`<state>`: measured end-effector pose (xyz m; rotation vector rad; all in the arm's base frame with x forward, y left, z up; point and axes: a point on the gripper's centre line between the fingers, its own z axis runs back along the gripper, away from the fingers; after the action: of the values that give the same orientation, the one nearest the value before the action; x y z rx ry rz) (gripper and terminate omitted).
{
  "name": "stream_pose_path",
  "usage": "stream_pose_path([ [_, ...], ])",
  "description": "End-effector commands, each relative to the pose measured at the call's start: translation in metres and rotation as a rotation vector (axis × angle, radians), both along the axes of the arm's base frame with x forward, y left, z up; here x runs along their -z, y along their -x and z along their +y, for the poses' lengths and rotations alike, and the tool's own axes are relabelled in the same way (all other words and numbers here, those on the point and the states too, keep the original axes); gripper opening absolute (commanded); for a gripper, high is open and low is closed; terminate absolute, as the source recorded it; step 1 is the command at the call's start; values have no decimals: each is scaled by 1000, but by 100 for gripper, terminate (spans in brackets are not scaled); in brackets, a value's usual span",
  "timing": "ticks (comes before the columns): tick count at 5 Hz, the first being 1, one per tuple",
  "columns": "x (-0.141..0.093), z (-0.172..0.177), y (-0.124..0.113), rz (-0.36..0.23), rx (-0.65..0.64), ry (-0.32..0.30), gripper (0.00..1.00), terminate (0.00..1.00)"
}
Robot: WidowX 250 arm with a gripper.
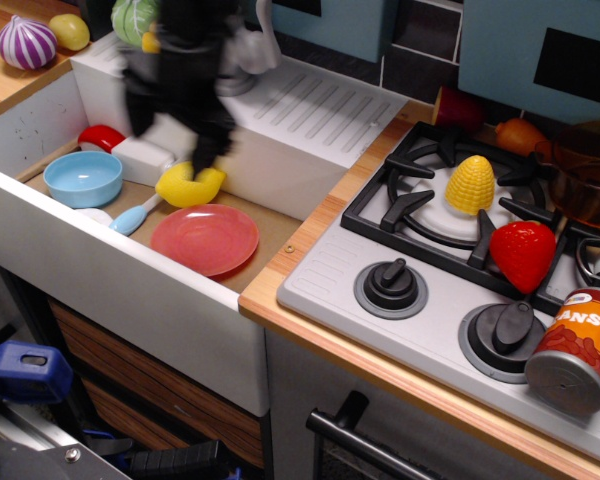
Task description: Put corn on plate
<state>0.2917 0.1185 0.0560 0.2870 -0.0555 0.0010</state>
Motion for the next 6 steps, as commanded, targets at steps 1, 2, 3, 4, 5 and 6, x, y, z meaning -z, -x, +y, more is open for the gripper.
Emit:
stream_pose_path([
  [1,-64,-57,-36,-118,40,-4,100,0],
  [2,-77,-106,-50,-119,45,40,100,0],
  [3,-77,-155,-67,-144,80,88,100,0],
  [4,-71,-191,-76,-160,126,75,100,0],
  [5,-63,-202,-79,-181,167,88,100,0],
  [6,-53,-206,-77,-204,180,114,100,0],
])
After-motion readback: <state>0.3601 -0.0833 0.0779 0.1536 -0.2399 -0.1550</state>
